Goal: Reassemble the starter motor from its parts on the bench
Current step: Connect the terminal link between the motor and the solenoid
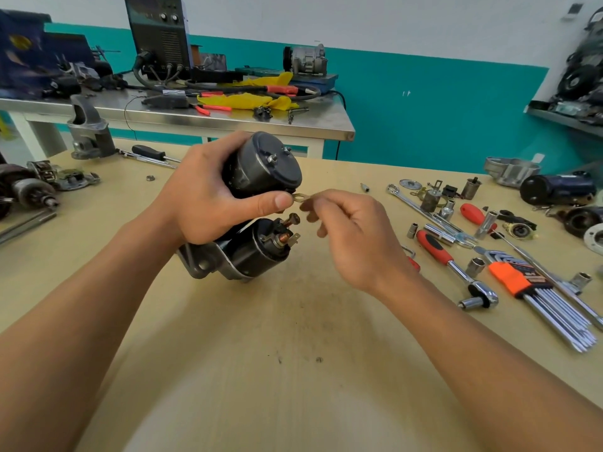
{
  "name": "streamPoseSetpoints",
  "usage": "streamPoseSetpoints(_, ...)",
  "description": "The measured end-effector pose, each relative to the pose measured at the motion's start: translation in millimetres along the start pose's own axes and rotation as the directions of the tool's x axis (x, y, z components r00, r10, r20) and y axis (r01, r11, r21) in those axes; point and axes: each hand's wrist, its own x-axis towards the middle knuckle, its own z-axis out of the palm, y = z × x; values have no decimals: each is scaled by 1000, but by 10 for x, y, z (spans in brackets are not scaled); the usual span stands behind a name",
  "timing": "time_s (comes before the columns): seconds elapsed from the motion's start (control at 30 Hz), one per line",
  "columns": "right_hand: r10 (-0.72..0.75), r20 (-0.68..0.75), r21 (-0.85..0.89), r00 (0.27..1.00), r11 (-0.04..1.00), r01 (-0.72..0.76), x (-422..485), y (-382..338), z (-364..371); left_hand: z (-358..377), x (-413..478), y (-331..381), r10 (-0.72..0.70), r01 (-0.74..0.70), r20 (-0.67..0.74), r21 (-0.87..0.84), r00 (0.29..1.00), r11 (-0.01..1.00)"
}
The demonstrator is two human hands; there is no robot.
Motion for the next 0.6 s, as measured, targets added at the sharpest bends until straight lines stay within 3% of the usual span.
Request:
streamPoseSetpoints(0.13, -51, 220, -50, 974, 997, 63, -38, -17, -89, -3, -2, 1, -12, 13, 4, -2, 1000, 1000)
streamPoseSetpoints(0.27, -102, 112, -232, 988, 965, 126, 33, -106, -11, 3, -4, -10, -25, 25, 2, 3, 1000, 1000)
streamPoseSetpoints(0.33, -111, 119, -223, 987, 965, 136, 31, -102, 6, -1, -6, -11, -21, 21, 4, 5, 1000, 1000)
streamPoseSetpoints(0.43, -75, 160, -139, 984, 985, 98, 6, -70, -38, -2, -5, 6, -17, 17, 5, 5, 1000, 1000)
streamPoseSetpoints(0.6, 34, 150, -287, 988, 958, 11, 60, -40, -116, 7, -9, 23, -27, 27, -7, -16, 1000, 999)
